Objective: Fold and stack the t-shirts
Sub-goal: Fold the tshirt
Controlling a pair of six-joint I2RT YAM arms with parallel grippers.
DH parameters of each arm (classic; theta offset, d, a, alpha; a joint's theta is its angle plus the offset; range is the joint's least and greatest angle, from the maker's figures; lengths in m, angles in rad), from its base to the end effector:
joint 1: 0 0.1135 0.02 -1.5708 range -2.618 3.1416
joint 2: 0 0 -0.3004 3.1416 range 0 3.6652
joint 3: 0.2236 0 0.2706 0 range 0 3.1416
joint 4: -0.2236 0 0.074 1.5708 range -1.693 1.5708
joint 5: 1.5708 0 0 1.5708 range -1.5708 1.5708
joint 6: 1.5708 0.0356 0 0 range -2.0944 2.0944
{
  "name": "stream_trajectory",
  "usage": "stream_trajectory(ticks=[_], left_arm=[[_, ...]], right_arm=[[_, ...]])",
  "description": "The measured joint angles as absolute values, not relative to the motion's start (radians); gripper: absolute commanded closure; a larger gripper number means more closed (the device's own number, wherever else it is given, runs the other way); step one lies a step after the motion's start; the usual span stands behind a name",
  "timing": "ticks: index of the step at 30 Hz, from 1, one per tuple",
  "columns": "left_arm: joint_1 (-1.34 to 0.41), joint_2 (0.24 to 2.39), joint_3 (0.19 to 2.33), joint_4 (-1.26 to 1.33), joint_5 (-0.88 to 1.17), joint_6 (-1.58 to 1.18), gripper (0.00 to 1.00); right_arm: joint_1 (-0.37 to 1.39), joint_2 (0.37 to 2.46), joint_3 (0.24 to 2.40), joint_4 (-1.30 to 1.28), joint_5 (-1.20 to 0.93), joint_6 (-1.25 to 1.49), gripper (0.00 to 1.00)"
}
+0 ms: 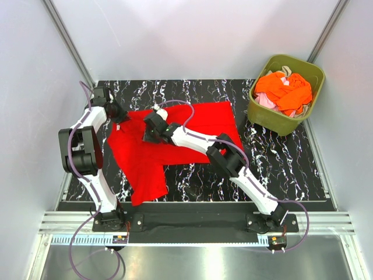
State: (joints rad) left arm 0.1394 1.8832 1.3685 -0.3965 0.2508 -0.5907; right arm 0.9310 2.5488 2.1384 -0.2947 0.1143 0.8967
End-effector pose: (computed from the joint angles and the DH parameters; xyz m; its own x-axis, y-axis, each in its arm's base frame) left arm 0.4350 0.0521 0.2360 -0.6589 -0.6372 -0.3997 -0.4225 0.7532 -0.5042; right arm 0.3724 0.4936 0.1602 -0.8237 0.1933 -0.5331 -0.1628 0.8199 0.5488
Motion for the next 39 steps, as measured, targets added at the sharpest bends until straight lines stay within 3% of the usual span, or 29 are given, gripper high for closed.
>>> stream_trajectory(ticks=[8, 11, 12, 14, 25, 39], left_arm=[[0.139, 1.883, 1.369, -0.399, 0.251, -0.591, 1.0], [0.139, 1.883, 1.369, -0.399, 0.251, -0.591, 1.0], [0.139, 1.883, 1.369, -0.399, 0.251, -0.591, 1.0], [0.139, 1.883, 1.369, -0.399, 0.251, -0.591, 1.0], [0.139, 1.88, 1.373, -0.437, 0.252, -0.592, 1.0], [0.112, 1.688, 1.266, -0.53, 0.238, -0.591, 1.0]], right_arm=[[0.934, 2.598, 2.238, -0.376, 0.142, 0.922, 0.67], [0.934, 2.605, 2.257, -0.402, 0.152, 0.925, 0.83], [0.934, 2.605, 2.258, -0.406, 0.156, 0.927, 0.94], [0.934, 2.605, 2.263, -0.418, 0.16, 0.925, 1.0], [0.934, 2.572, 2.224, -0.434, 0.153, 0.859, 1.0], [0.927, 2.252, 1.887, -0.399, 0.139, 0.747, 1.0]])
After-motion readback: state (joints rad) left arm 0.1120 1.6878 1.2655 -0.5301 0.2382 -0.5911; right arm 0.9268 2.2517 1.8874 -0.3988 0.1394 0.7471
